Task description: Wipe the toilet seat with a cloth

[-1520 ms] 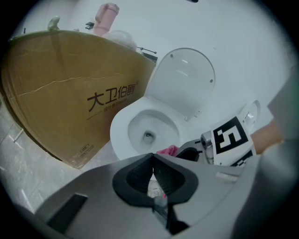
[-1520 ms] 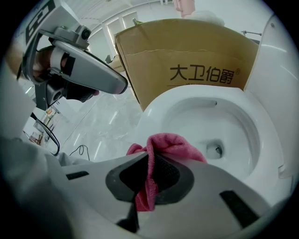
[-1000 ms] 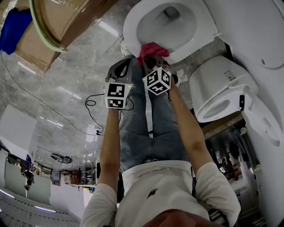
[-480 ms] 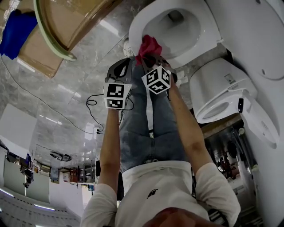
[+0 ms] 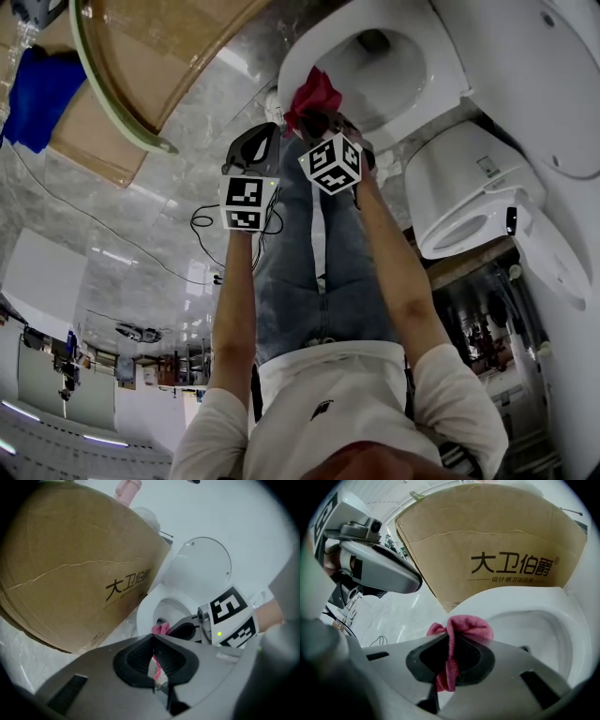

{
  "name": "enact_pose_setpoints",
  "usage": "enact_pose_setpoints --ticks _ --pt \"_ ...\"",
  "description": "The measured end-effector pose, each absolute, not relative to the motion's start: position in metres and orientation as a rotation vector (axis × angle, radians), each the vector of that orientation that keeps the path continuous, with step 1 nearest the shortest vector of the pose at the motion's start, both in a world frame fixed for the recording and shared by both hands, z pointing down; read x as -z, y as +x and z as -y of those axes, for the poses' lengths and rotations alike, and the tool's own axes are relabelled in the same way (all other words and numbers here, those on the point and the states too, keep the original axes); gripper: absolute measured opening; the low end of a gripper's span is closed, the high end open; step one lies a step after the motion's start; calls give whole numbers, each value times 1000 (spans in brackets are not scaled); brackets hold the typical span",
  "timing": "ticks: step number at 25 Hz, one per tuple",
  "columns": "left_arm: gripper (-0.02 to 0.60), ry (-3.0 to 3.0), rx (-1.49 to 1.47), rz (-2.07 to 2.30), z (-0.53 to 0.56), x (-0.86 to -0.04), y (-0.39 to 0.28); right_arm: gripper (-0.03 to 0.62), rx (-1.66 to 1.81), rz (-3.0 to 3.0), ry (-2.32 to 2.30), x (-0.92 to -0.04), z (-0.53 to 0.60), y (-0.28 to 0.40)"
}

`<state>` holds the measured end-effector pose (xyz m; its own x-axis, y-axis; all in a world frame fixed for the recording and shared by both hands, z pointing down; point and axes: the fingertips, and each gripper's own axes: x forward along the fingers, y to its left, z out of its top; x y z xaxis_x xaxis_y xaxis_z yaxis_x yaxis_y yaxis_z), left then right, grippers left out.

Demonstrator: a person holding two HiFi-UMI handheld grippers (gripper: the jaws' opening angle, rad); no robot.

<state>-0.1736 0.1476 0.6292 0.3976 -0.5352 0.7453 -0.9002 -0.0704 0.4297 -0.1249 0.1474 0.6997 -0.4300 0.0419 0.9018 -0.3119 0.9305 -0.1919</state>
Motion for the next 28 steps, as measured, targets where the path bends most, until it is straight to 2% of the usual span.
enact_pose_setpoints --ticks 28 --pt "9 1836 -543 1193 -92 -628 -193 11 -479 2007 354 -697 -65 -153"
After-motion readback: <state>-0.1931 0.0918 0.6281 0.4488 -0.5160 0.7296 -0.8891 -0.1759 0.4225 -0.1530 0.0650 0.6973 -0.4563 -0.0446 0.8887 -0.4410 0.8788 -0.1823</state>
